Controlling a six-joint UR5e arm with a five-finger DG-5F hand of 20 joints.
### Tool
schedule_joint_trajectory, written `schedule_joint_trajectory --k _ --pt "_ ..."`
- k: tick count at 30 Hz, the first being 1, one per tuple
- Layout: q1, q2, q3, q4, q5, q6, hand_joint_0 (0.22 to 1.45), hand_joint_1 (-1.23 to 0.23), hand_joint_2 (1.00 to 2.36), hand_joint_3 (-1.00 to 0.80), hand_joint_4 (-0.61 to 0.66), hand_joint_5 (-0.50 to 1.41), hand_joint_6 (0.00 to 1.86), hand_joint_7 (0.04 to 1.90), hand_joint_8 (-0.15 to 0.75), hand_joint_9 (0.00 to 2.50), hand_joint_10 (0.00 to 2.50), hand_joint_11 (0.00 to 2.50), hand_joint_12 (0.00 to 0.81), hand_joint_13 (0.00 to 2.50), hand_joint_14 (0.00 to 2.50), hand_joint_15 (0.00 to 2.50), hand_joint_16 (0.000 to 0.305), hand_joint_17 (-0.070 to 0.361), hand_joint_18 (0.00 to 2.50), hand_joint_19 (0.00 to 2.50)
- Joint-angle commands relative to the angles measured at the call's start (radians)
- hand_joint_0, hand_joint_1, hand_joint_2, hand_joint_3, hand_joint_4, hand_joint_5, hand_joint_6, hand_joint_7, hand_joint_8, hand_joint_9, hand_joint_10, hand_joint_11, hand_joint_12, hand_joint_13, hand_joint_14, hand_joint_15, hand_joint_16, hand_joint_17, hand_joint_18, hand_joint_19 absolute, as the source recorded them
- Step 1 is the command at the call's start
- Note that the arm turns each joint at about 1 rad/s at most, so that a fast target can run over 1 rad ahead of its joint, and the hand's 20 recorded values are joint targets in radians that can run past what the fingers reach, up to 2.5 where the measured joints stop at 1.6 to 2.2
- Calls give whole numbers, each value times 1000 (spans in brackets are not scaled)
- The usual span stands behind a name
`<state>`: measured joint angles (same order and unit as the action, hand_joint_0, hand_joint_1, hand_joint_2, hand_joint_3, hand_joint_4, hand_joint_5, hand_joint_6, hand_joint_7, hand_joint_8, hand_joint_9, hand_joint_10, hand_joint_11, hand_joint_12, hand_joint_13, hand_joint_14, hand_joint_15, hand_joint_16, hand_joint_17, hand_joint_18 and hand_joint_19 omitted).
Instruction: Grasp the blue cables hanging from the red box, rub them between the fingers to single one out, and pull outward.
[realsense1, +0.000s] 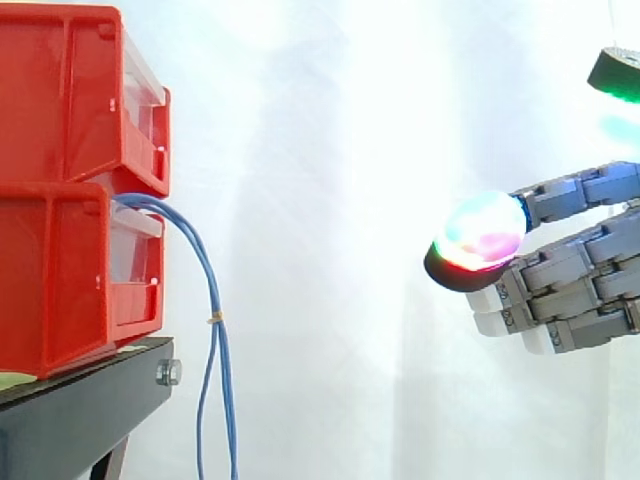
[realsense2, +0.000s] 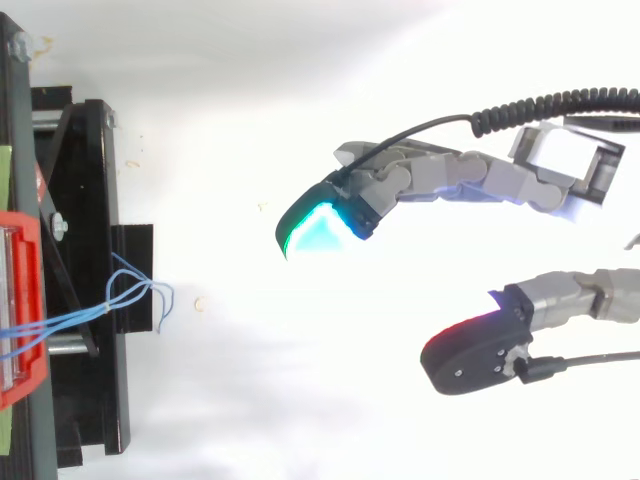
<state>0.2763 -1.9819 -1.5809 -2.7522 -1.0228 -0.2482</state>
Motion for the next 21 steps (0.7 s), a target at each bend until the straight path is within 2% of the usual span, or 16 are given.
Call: schedule_joint_trajectory --k 1,5,6,8,11,18,21 --pt "8 0 1 3 10 -5 498 -593 1001 -477 200 -228 501 675 272 351 0 58 242 152 0 36 26 59 0 0" --pt "14 -31 1 23 15 -20 499 -593 1001 -478 201 -227 501 675 272 352 1 52 244 156 2 32 26 59 0 0" --pt "17 -51 1 40 15 -17 499 -593 1001 -477 201 -226 501 676 272 354 0 53 244 157 1 33 26 59 0 0" --pt "18 -66 1 65 17 -16 498 -593 1001 -476 202 -226 501 675 273 355 0 54 246 160 0 34 26 60 0 0" --pt "20 -81 2 112 27 -22 499 -593 1001 -478 203 -226 501 674 274 357 0 54 246 162 0 34 27 60 0 0" --pt "20 -121 4 163 46 -26 498 -593 1002 -476 204 -224 501 674 274 358 0 55 250 166 0 35 27 60 0 0" --pt "20 -123 4 197 56 -34 499 -592 1001 -476 205 -224 501 671 273 359 1 55 250 168 0 35 27 61 0 0"
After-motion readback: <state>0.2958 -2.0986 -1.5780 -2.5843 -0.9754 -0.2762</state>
